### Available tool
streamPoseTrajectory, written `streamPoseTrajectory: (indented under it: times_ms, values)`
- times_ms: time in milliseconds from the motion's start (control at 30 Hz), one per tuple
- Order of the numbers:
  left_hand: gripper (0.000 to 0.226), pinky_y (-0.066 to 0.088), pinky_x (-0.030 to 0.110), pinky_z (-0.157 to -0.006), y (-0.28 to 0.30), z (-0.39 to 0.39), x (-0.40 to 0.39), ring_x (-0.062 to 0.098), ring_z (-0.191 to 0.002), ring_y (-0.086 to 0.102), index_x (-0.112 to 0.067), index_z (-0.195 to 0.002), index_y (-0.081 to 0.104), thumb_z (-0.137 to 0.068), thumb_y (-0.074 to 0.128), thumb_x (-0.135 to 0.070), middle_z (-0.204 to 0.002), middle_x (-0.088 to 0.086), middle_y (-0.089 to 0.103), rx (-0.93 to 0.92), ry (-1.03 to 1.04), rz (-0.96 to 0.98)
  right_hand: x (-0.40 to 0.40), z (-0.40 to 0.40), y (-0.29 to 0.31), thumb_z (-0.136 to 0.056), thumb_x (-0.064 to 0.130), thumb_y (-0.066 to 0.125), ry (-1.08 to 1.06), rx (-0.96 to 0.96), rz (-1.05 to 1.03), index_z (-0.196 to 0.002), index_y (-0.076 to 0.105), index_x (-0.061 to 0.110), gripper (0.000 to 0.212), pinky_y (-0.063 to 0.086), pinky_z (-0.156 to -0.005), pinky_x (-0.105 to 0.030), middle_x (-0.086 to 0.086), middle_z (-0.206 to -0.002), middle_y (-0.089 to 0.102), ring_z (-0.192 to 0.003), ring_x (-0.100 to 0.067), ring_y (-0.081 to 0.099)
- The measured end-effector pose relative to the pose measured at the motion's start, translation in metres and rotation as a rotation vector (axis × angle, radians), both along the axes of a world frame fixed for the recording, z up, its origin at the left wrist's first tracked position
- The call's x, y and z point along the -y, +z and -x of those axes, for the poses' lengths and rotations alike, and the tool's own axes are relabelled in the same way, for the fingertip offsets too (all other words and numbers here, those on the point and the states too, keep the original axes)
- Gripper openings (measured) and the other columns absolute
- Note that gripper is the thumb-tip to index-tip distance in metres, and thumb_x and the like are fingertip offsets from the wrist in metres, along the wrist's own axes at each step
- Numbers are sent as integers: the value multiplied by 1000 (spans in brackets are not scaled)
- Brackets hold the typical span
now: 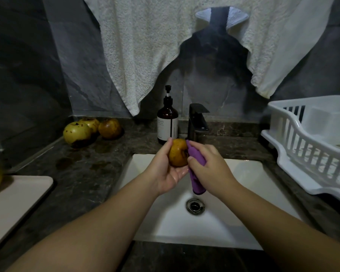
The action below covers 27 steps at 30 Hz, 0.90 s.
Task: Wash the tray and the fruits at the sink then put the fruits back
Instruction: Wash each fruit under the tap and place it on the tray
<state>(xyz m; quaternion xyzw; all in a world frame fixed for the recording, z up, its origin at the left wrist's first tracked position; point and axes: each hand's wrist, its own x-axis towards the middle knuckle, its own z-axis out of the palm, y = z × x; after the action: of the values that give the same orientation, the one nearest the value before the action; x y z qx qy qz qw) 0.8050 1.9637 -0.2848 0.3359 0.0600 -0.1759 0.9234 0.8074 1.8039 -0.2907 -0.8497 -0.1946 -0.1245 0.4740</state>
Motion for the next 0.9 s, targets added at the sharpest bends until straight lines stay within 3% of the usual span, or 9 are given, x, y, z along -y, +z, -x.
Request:
streamPoseTrajectory:
  times_ms: [200,267,367,433,533,600,700,833,900]
  values:
    - [74,57,46,-102,2,0,-4,37,-113,72,3,-134,58,-95,61,-59,-124,30,70,-26,67,13,0,3,-1,-93,37,65,26,38,181,-140,53,44,49,38,-83,-11,23,-121,37,-107,3,47]
    - [73,60,45,-98,2,2,-4,37,-111,73,3,-135,57,-96,62,-59,-123,30,70,-30,54,-11,0,2,0,-94,35,62,-23,25,175,-137,55,41,45,42,-81,-17,19,-121,39,-107,-3,51]
    - [72,65,41,-81,3,6,2,33,-104,76,0,-133,62,-97,58,-62,-122,26,72,-33,17,-71,-3,2,-1,-95,35,61,-45,31,109,-141,52,41,47,39,-79,-13,18,-121,39,-104,1,50]
    - [71,66,39,-78,5,6,5,32,-102,77,-1,-133,63,-98,57,-62,-121,25,73,-30,30,-76,-3,2,-1,-94,36,62,-22,21,110,-143,50,43,50,37,-79,-11,20,-122,38,-104,5,47]
    - [70,60,45,-97,6,3,2,37,-109,74,-3,-137,56,-97,60,-60,-122,29,71,-33,120,-51,0,1,-2,-93,36,63,-21,9,175,-137,55,40,46,41,-81,-16,17,-122,40,-104,-2,50]
    - [70,58,46,-100,6,3,1,38,-110,73,-3,-137,55,-96,60,-60,-123,29,71,-35,120,-51,-1,-1,-3,-93,36,63,-38,6,165,-136,56,39,45,41,-80,-17,17,-121,40,-99,1,49]
    - [69,63,43,-89,3,5,5,35,-105,76,-2,-130,60,-97,59,-62,-117,27,74,-39,60,-45,-4,-2,-5,-91,37,62,-32,-4,107,-140,52,44,51,37,-79,-12,19,-121,39,-102,7,45]
    - [60,62,45,-94,2,-1,0,36,-108,74,-7,-133,57,-93,71,-49,-125,27,70,-22,144,-102,3,-6,-7,-91,41,63,-32,-18,216,-134,58,43,43,42,-81,-20,17,-121,41,-100,-1,50]
    - [54,65,37,-78,3,-2,-6,31,-101,76,-14,-132,56,-88,80,-36,-126,21,67,2,226,-242,8,-10,-5,-93,39,60,-94,-72,243,-135,57,37,43,43,-83,-28,9,-126,44,-99,-8,50]
